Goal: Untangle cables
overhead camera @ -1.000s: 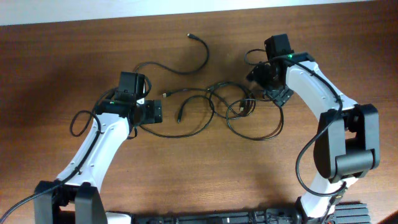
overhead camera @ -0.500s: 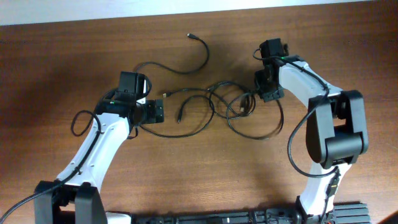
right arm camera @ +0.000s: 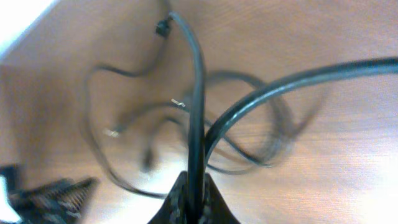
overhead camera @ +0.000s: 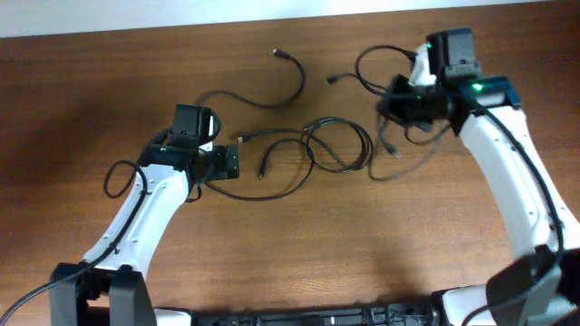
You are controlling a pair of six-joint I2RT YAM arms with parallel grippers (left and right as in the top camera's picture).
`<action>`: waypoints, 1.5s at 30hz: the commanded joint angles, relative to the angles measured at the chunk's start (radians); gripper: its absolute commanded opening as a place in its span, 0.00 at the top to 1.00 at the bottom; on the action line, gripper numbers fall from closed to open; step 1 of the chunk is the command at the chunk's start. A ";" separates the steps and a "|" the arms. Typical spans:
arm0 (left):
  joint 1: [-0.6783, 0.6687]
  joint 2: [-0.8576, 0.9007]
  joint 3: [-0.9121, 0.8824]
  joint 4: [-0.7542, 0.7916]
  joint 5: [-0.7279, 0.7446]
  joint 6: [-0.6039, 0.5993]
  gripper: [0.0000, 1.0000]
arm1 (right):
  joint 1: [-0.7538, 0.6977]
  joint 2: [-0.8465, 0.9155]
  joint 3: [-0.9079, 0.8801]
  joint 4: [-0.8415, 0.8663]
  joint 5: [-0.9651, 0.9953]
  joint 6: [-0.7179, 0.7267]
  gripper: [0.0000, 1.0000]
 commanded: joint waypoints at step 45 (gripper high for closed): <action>0.001 0.003 -0.001 0.000 0.011 -0.013 0.01 | -0.550 0.286 0.110 0.301 -0.570 -0.375 0.01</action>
